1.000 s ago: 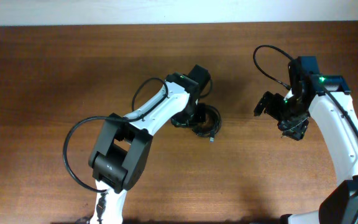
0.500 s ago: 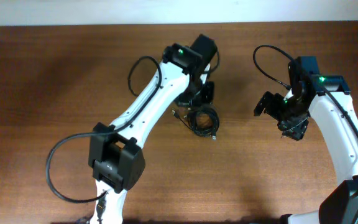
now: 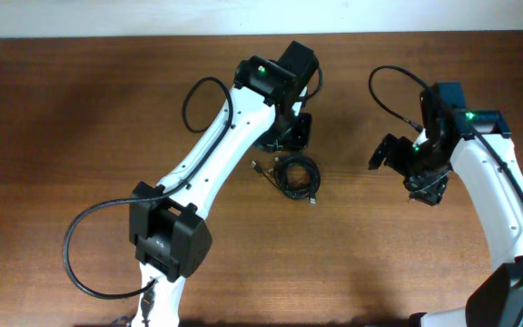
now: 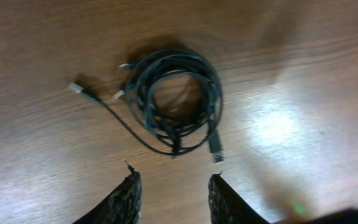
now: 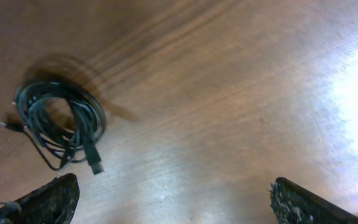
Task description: Untangle cables
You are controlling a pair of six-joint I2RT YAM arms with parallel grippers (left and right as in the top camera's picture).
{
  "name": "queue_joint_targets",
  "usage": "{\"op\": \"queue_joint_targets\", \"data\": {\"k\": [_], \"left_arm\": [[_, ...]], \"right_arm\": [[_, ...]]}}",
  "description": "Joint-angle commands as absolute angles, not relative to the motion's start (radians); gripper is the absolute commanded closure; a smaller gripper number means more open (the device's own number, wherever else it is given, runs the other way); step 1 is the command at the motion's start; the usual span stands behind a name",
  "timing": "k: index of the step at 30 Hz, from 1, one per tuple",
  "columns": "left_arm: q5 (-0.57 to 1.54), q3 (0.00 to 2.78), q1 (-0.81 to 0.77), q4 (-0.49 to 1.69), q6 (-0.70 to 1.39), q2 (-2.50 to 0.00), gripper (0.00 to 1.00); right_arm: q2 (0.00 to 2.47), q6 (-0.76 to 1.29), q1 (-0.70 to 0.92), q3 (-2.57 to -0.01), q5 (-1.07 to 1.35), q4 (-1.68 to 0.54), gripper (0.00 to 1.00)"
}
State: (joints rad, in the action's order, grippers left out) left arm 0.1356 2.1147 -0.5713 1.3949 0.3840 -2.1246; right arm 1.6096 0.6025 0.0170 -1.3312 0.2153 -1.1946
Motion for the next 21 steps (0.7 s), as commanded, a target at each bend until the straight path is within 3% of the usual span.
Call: {"op": "queue_joint_targets", "data": {"k": [1, 2, 3, 4, 5, 10, 12, 15, 21], "left_arm": [[0.082, 2.108, -0.505, 1.393, 0.406, -2.117, 0.62], [0.082, 2.108, -0.479, 1.395, 0.408, -2.117, 0.47], [0.082, 2.108, -0.448, 1.405, 0.407, -2.117, 0.23], [0.081, 2.108, -0.428, 1.415, 0.406, -2.117, 0.08], [0.081, 2.108, -0.411, 1.425, 0.406, -2.117, 0.03], [0.081, 2.108, -0.323, 1.441, 0.406, -2.117, 0.01], [0.081, 2.108, -0.288, 1.442, 0.406, -2.117, 0.01], [0.081, 2.108, -0.228, 1.453, 0.406, -2.117, 0.01], [0.08, 2.108, -0.164, 1.453, 0.406, -2.117, 0.01]], "right_arm": [[1.617, 0.607, 0.079, -1.329, 0.24, -1.142, 0.02], [1.617, 0.607, 0.105, -1.329, 0.24, -1.116, 0.01], [1.619, 0.607, 0.136, -1.328, 0.24, -1.089, 0.02], [1.621, 0.607, 0.157, -1.328, 0.239, -1.073, 0.01], [1.626, 0.608, 0.184, -1.328, 0.236, -1.052, 0.01], [1.708, 0.649, 0.263, -1.328, 0.229, -1.0, 0.02], [1.751, 0.648, 0.274, -1.328, 0.239, -0.992, 0.17], [1.833, 0.636, 0.287, -1.328, 0.316, -0.97, 0.31], [1.91, 0.599, 0.316, -1.328, 0.4, -0.899, 0.32]]}}
